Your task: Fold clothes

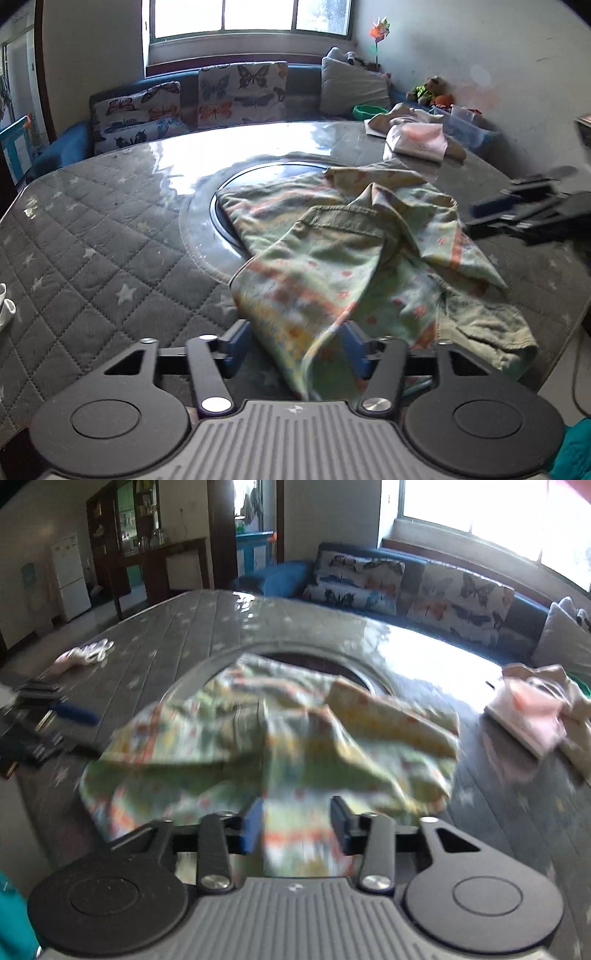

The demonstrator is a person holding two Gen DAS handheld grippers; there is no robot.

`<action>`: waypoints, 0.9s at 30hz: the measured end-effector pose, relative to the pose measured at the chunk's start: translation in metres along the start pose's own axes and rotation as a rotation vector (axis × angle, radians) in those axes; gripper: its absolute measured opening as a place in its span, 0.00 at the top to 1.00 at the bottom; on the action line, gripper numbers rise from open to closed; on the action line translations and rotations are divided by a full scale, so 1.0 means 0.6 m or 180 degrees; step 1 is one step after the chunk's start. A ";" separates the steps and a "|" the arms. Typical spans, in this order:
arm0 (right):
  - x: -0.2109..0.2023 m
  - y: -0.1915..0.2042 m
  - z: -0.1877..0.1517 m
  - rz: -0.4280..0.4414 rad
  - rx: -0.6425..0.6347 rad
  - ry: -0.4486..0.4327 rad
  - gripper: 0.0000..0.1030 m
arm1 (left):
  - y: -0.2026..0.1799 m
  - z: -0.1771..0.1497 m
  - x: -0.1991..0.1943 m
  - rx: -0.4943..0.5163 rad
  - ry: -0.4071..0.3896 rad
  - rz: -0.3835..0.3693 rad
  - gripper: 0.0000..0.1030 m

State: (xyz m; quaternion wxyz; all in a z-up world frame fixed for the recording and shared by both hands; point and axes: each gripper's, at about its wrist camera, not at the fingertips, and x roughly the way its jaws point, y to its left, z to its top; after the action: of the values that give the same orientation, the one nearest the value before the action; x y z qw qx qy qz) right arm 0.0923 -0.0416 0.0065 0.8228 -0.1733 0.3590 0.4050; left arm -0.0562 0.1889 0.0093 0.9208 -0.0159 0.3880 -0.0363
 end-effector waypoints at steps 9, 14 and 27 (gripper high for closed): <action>0.136 0.024 0.027 -0.0127 -0.0072 0.0186 0.89 | -0.025 0.018 0.026 -0.0020 -0.0031 -0.0117 0.29; 0.097 0.000 0.018 -0.0235 0.0145 -0.0082 0.96 | -0.052 0.043 0.058 0.0086 -0.0070 -0.0194 0.29; -0.039 -0.145 -0.090 -0.0905 0.1109 -0.0070 0.82 | -0.116 0.089 0.181 0.0510 0.0045 -0.0202 0.32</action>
State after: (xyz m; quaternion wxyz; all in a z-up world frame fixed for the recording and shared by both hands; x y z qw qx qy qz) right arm 0.1269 -0.1387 -0.0139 0.8930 -0.0730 0.3866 0.2187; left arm 0.0537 0.1107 -0.0272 0.9148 0.0459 0.3896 -0.0965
